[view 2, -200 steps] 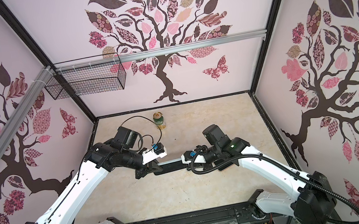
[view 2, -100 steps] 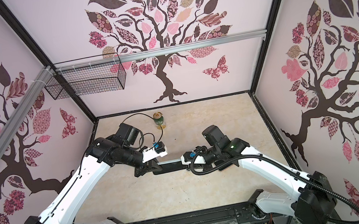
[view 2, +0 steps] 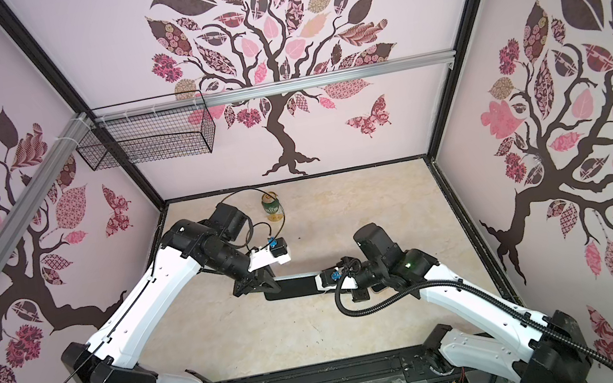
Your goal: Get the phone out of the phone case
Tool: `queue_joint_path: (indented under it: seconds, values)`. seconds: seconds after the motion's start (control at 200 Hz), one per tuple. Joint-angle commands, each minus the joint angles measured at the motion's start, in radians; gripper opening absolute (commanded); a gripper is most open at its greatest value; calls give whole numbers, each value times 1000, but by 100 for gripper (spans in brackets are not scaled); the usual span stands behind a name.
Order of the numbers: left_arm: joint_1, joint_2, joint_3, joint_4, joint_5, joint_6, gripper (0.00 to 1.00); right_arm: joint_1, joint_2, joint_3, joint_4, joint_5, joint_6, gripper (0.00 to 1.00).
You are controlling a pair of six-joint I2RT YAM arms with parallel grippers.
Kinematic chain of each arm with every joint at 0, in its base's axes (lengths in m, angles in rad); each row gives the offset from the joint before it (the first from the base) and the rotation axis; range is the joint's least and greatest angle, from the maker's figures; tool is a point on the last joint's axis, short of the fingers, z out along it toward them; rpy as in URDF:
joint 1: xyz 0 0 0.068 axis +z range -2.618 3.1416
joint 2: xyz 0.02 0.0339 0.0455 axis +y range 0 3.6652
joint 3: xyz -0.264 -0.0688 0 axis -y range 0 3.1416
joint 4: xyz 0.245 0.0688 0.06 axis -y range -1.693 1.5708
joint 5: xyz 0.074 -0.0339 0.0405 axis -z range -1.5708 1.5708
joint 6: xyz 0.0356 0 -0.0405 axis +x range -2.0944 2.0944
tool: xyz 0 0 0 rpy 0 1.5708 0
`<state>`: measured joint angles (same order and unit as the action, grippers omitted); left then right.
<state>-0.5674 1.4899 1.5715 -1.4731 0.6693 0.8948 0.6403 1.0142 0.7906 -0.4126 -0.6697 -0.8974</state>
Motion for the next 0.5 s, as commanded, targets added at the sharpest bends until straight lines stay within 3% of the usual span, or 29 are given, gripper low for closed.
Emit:
queue_joint_path:
  seconds: [0.0,0.27,0.36,0.495]
  values:
    - [-14,28,34,-33,128,55,0,18,-28,37,158,-36,-11,0]
    - [-13,-18,14,33,58,18,0,18,-52,27,103,35,-26,0]
    - [-13,-76,-27,125,11,-24,0,18,-72,15,56,88,-40,26]
    - [-12,-163,-92,249,-44,-60,0,19,-102,-7,43,84,-28,45]
